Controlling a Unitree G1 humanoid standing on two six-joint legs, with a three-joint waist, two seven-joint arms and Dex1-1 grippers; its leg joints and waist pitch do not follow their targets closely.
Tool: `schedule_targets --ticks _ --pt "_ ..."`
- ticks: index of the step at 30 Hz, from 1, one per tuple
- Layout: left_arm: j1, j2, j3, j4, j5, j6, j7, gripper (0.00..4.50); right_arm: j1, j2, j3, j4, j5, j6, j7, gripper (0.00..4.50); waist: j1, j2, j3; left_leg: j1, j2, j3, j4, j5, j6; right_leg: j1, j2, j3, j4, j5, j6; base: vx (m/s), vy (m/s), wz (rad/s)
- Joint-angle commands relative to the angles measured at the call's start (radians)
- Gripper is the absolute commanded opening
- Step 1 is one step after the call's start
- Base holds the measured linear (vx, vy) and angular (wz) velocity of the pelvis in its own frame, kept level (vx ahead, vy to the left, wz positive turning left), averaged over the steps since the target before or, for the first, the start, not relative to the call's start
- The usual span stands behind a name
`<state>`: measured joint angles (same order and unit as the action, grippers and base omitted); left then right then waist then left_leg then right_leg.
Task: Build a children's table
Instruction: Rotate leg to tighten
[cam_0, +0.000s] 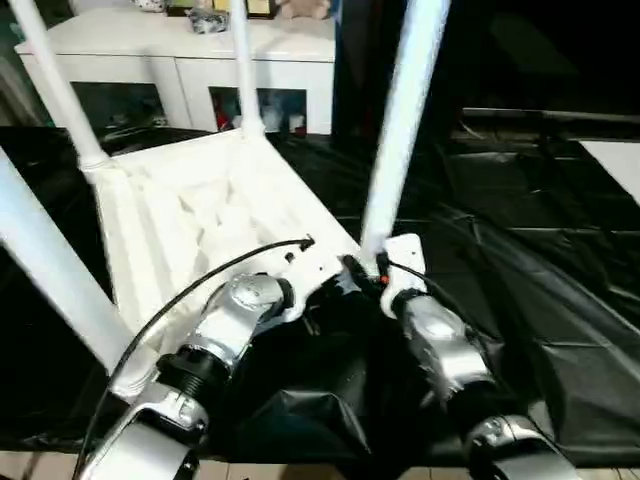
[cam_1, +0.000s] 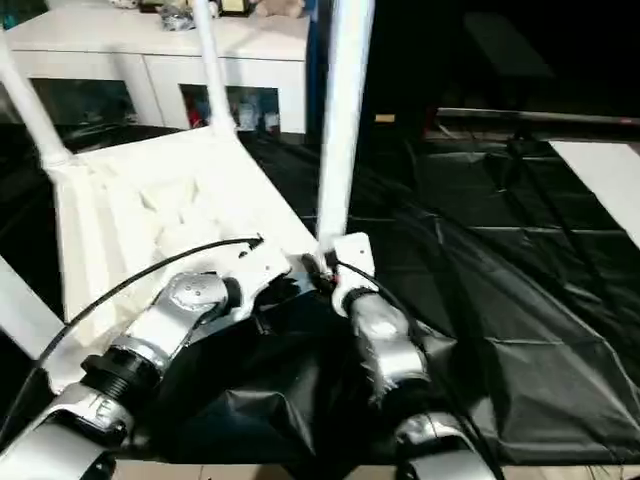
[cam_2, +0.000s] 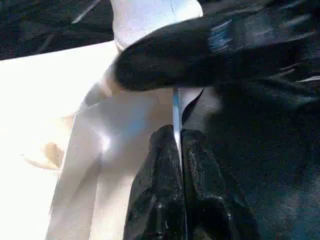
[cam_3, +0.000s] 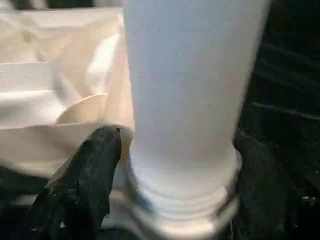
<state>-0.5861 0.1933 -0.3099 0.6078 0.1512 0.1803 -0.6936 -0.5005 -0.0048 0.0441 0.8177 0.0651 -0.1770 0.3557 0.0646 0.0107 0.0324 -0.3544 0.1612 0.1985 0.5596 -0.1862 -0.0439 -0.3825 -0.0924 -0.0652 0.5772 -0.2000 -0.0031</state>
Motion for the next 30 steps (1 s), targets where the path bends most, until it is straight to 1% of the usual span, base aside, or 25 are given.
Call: schedule_targets --ticks 1,2,3,4,5,6,8,9,11,12,13,14,15,16,17,18,19,20,21,23,24,25,28,29,30 --pt "0.042 0.01 0.0 0.03 0.004 -0.008 0.01 0.0 0.007 -0.003 0.052 -0.06 0.023 -0.008 0.131 3.84 0.004 -0.015 -0.034 0.005 0.072 -0.039 -0.077 -0.343 0.04 0.015 -0.078 0.05 -0.09 -0.413 -0.132 0.0 0.0 0.0" --pt "0.053 0.023 -0.002 0.01 -0.001 -0.006 -0.018 0.0 0.016 -0.036 0.066 -0.086 0.032 0.006 0.201 3.88 0.004 -0.017 -0.035 0.004 0.073 -0.038 -0.075 -0.339 0.048 0.02 -0.079 0.051 -0.089 -0.417 -0.136 0.0 0.0 0.0" --pt "0.058 0.029 -0.002 0.005 -0.003 -0.015 -0.03 0.0 0.019 -0.052 0.074 -0.093 0.029 0.005 0.226 3.88 0.003 -0.017 -0.034 0.001 0.072 -0.038 -0.074 -0.323 0.054 0.021 -0.079 0.05 -0.09 -0.423 -0.138 0.0 0.0 0.0" --pt "0.065 0.038 -0.003 -0.001 -0.008 -0.024 -0.049 0.0 0.023 -0.075 0.085 -0.101 0.026 0.0 0.264 3.88 0.002 -0.015 -0.034 -0.001 0.072 -0.039 -0.075 -0.317 0.054 0.023 -0.079 0.049 -0.089 -0.427 -0.139 0.0 0.0 0.0" --pt "0.071 0.046 -0.005 -0.007 -0.012 -0.033 -0.066 0.0 0.028 -0.094 0.093 -0.108 0.024 -0.002 0.299 3.88 0.002 -0.018 -0.035 -0.002 0.072 -0.038 -0.074 -0.306 0.057 0.023 -0.078 0.048 -0.089 -0.436 -0.135 0.0 0.0 0.0" --pt "0.081 0.062 -0.01 -0.017 -0.017 -0.047 -0.092 0.0 0.036 -0.124 0.102 -0.119 0.027 0.002 0.363 3.88 0.005 -0.015 -0.035 0.003 0.072 -0.035 -0.071 -0.302 0.06 0.02 -0.077 0.048 -0.092 -0.442 -0.135 0.0 0.0 0.0" --pt "0.087 0.071 -0.011 -0.026 -0.024 -0.049 -0.112 0.0 0.04 -0.141 0.109 -0.125 0.027 0.001 0.397 3.88 0.007 -0.016 -0.037 0.004 0.074 -0.033 -0.069 -0.278 0.064 0.021 -0.076 0.049 -0.087 -0.402 -0.151 0.0 0.0 0.0" --pt "0.101 0.092 -0.017 -0.05 -0.038 -0.057 -0.157 0.0 0.047 -0.172 0.119 -0.136 0.025 0.0 0.451 3.88 0.007 -0.014 -0.037 0.0 0.073 -0.034 -0.069 -0.264 0.067 0.024 -0.074 0.048 -0.083 -0.38 -0.161 0.0 0.0 0.0" --pt "0.114 0.112 -0.02 -0.077 -0.057 -0.053 -0.208 0.0 0.05 -0.195 0.124 -0.144 0.025 0.002 0.493 3.88 0.006 -0.015 -0.037 -0.002 0.074 -0.034 -0.069 -0.265 0.067 0.025 -0.073 0.047 -0.081 -0.38 -0.164 0.0 0.0 0.0" --pt "0.121 0.12 -0.018 -0.09 -0.069 -0.043 -0.232 0.0 0.051 -0.202 0.125 -0.149 0.026 0.003 0.511 3.88 0.006 -0.011 -0.041 0.001 0.076 -0.032 -0.067 -0.244 0.068 0.026 -0.072 0.048 -0.074 -0.335 -0.184 0.0 0.0 0.0" --pt "0.128 0.13 -0.021 -0.102 -0.082 -0.052 -0.264 0.0 0.052 -0.208 0.126 -0.154 0.031 0.008 0.528 3.88 0.007 -0.01 -0.042 0.002 0.077 -0.032 -0.066 -0.234 0.069 0.026 -0.071 0.048 -0.071 -0.306 -0.193 0.05 -0.005 0.01" --pt "0.141 0.147 -0.022 -0.131 -0.101 -0.049 -0.311 0.0 0.055 -0.219 0.13 -0.17 0.042 0.018 0.561 3.88 0.006 -0.009 -0.043 0.0 0.077 -0.031 -0.065 -0.214 0.073 0.029 -0.068 0.047 -0.064 -0.254 -0.21 0.05 -0.005 0.01" --pt "0.146 0.154 -0.023 -0.141 -0.107 -0.049 -0.328 0.0 0.056 -0.223 0.132 -0.176 0.046 0.022 0.572 3.88 0.006 -0.009 -0.043 -0.001 0.078 -0.031 -0.065 -0.208 0.077 0.031 -0.067 0.047 -0.061 -0.23 -0.217 0.0 0.0 0.0" --pt "0.158 0.17 -0.026 -0.166 -0.125 -0.058 -0.371 0.0 0.059 -0.232 0.138 -0.191 0.058 0.04 0.605 3.88 0.006 -0.008 -0.043 -0.001 0.077 -0.028 -0.063 -0.195 0.083 0.03 -0.065 0.047 -0.057 -0.191 -0.231 0.0 0.0 0.0" --pt "0.161 0.176 -0.027 -0.176 -0.131 -0.054 -0.385 0.0 0.06 -0.236 0.142 -0.195 0.058 0.042 0.614 3.88 0.008 -0.008 -0.046 0.001 0.079 -0.028 -0.06 -0.179 0.091 0.032 -0.064 0.046 -0.05 -0.144 -0.243 0.0 0.0 0.0" --pt "0.167 0.189 -0.03 -0.193 -0.14 -0.05 -0.41 0.0 0.063 -0.24 0.148 -0.203 0.06 0.048 0.631 3.88 0.011 -0.005 -0.046 0.002 0.08 -0.026 -0.059 -0.166 0.097 0.031 -0.062 0.045 -0.046 -0.111 -0.254 0.0 0.0 0.0" --pt "0.17 0.196 -0.032 -0.203 -0.144 -0.05 -0.423 0.0 0.066 -0.242 0.15 -0.209 0.064 0.054 0.644 3.88 0.012 -0.004 -0.047 0.002 0.081 -0.026 -0.059 -0.161 0.099 0.032 -0.061 0.044 -0.043 -0.099 -0.259 0.0 0.0 0.0" --pt "0.171 0.198 -0.033 -0.206 -0.145 -0.051 -0.426 0.0 0.067 -0.242 0.149 -0.211 0.066 0.056 0.649 3.88 0.018 -0.002 -0.049 0.007 0.082 -0.023 -0.056 -0.152 0.101 0.029 -0.06 0.044 -0.041 -0.078 -0.266 0.0 0.0 0.0" --pt "0.173 0.201 -0.031 -0.211 -0.147 -0.045 -0.427 0.0 0.071 -0.241 0.149 -0.216 0.075 0.064 0.666 3.88 0.023 -0.002 -0.05 0.008 0.082 -0.022 -0.055 -0.143 0.103 0.03 -0.06 0.045 -0.037 -0.056 -0.272 0.0 0.0 0.0" --pt "0.175 0.203 -0.03 -0.214 -0.148 -0.041 -0.429 0.0 0.073 -0.241 0.149 -0.218 0.078 0.066 0.675 3.88 0.028 -0.003 -0.047 0.008 0.082 -0.021 -0.056 -0.152 0.098 0.029 -0.061 0.046 -0.038 -0.06 -0.273 0.0 0.0 0.0" --pt "0.176 0.205 -0.028 -0.214 -0.145 -0.04 -0.427 0.0 0.076 -0.241 0.15 -0.218 0.076 0.061 0.679 3.6 0.027 -0.005 -0.047 0.005 0.082 -0.022 -0.057 -0.159 0.091 0.032 -0.063 0.046 -0.039 -0.074 -0.268 0.0 0.0 0.0" --pt "0.176 0.205 -0.028 -0.214 -0.145 -0.04 -0.427 0.0 0.076 -0.241 0.149 -0.218 0.076 0.061 0.68 3.54 0.027 -0.005 -0.047 0.005 0.081 -0.023 -0.057 -0.163 0.088 0.033 -0.064 0.046 -0.039 -0.083 -0.264 0.0 0.0 0.0" --pt "0.179 0.208 -0.026 -0.219 -0.146 -0.037 -0.43 0.0 0.079 -0.24 0.148 -0.218 0.078 0.064 0.689 3.48 0.026 -0.006 -0.045 0.006 0.08 -0.024 -0.059 -0.186 0.072 0.033 -0.066 0.047 -0.045 -0.133 -0.249 0.0 0.0 0.0" --pt "0.18 0.209 -0.026 -0.22 -0.146 -0.037 -0.431 0.0 0.079 -0.24 0.148 -0.219 0.08 0.066 0.691 3.35 0.026 -0.006 -0.044 0.007 0.08 -0.023 -0.059 -0.193 0.067 0.032 -0.066 0.048 -0.047 -0.145 -0.245 0.0 0.0 0.0" --pt "0.184 0.213 -0.024 -0.227 -0.147 -0.032 -0.436 0.0 0.081 -0.241 0.147 -0.222 0.085 0.071 0.698 3.12 0.026 -0.007 -0.045 0.005 0.08 -0.024 -0.06 -0.191 0.067 0.034 -0.067 0.048 -0.046 -0.147 -0.242 0.0 0.0 0.0"
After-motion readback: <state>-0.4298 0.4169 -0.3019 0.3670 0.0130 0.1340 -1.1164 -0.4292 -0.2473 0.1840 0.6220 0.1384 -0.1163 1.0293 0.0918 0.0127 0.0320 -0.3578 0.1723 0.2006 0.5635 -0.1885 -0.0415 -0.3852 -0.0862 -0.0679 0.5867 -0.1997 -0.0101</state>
